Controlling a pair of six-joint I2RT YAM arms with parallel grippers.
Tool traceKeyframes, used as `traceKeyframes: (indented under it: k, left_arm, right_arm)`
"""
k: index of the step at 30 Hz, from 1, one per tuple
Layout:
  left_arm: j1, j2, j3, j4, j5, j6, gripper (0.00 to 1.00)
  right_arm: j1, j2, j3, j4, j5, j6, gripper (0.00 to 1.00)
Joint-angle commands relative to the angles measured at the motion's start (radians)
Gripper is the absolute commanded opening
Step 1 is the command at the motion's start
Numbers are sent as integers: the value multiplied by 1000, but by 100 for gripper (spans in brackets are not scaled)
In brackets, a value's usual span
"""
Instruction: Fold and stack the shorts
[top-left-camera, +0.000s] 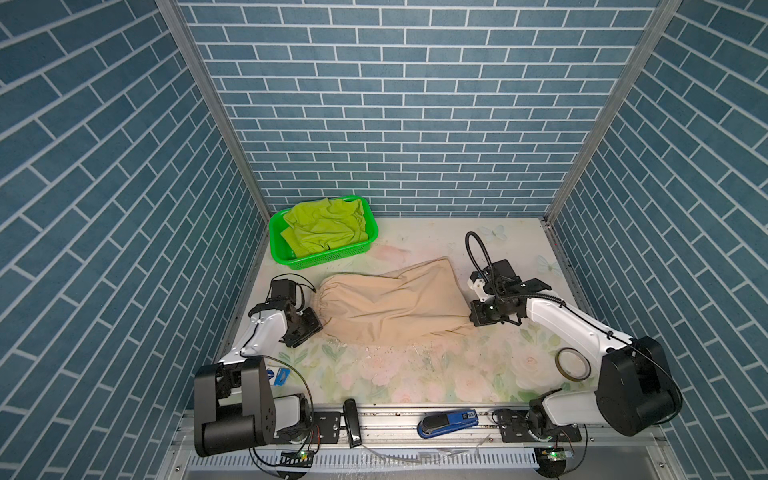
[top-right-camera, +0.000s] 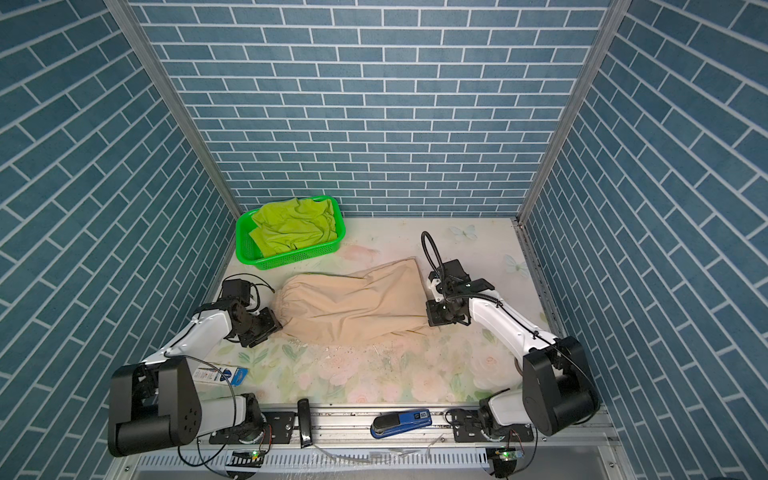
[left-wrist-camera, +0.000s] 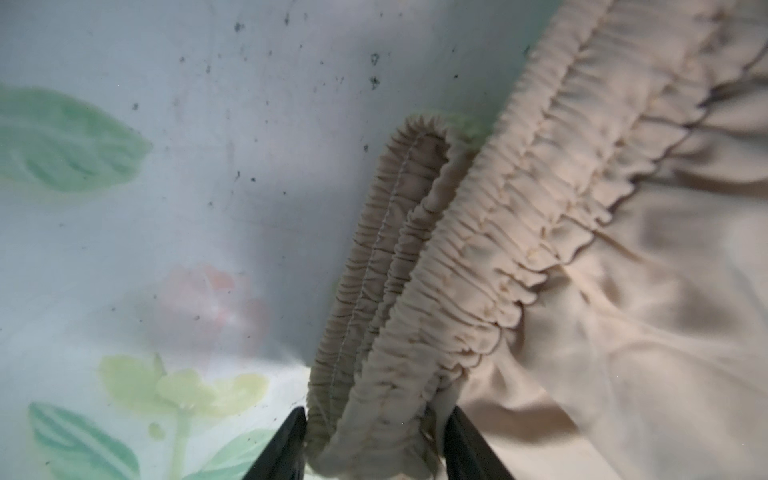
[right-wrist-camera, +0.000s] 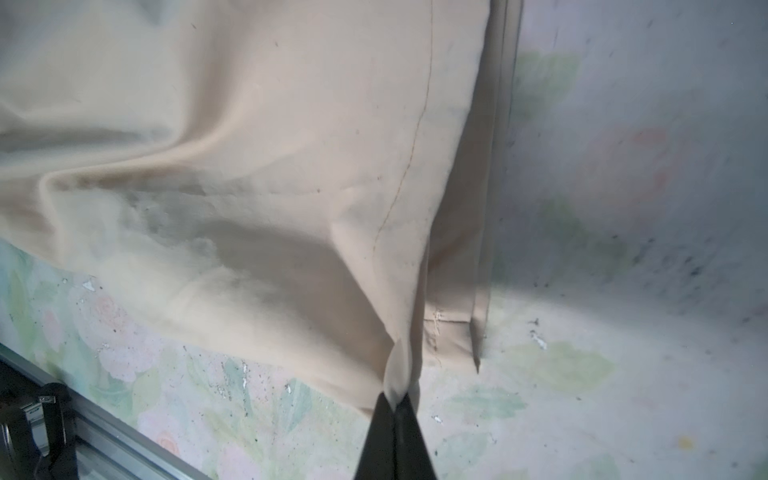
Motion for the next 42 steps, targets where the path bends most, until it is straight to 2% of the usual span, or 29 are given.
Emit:
traceKeyframes:
  k: [1, 6, 9, 11, 12, 13, 14, 16, 19, 24, 27, 30, 36, 38, 40, 42]
  left_arm:
    - [10, 26, 15, -34, -40, 16, 53]
    - [10, 25, 40, -45, -34, 13, 53]
    - [10, -5, 65, -74, 8, 6, 55]
    - [9, -41, 105, -114, 51, 5, 69]
    - [10, -59, 129, -141, 57, 7, 78]
    - [10, -80, 159, -173, 61, 13, 93]
    - [9, -101, 188, -200, 66, 25, 100]
    - [10, -122, 237, -241, 66, 44, 100]
    - [10, -110, 263, -224, 52, 71, 100]
    - [9, -17, 228, -24, 99, 63, 100]
    - [10, 41, 226, 73, 111, 64, 100]
    - [10, 79, 267, 54, 110, 90, 100]
    - [10, 19, 266, 28, 89, 95, 100]
    - [11, 9, 268, 7, 84, 92, 100]
    - [11, 3, 274, -13, 83, 92, 100]
    - [11, -8, 278, -28, 77, 93, 100]
  right_arm:
    - [3, -19, 7, -101, 74, -71, 0]
    - [-4, 72, 30, -146, 109, -36, 0]
    - [-8, 150, 55, -209, 78, 19, 2]
    - [-7, 179, 74, -259, 55, 44, 22]
    - [-7, 179, 81, -274, 50, 49, 29]
    - [-7, 172, 94, -286, 53, 48, 35]
    - [-6, 158, 109, -301, 65, 48, 39]
    - [-9, 135, 151, -319, 87, 44, 46]
    - [-22, 119, 178, -256, 72, 46, 57]
    - [-63, 186, 148, -64, 13, 92, 63]
    - [-67, 252, 141, -19, -1, 104, 65]
    - [-67, 293, 115, 2, -10, 111, 66]
    - [-67, 312, 30, 70, -53, 151, 67]
    - [-65, 325, 3, 113, -96, 174, 64]
    - [-65, 334, -15, 145, -122, 192, 53]
    - [-66, 338, -18, 144, -107, 197, 28]
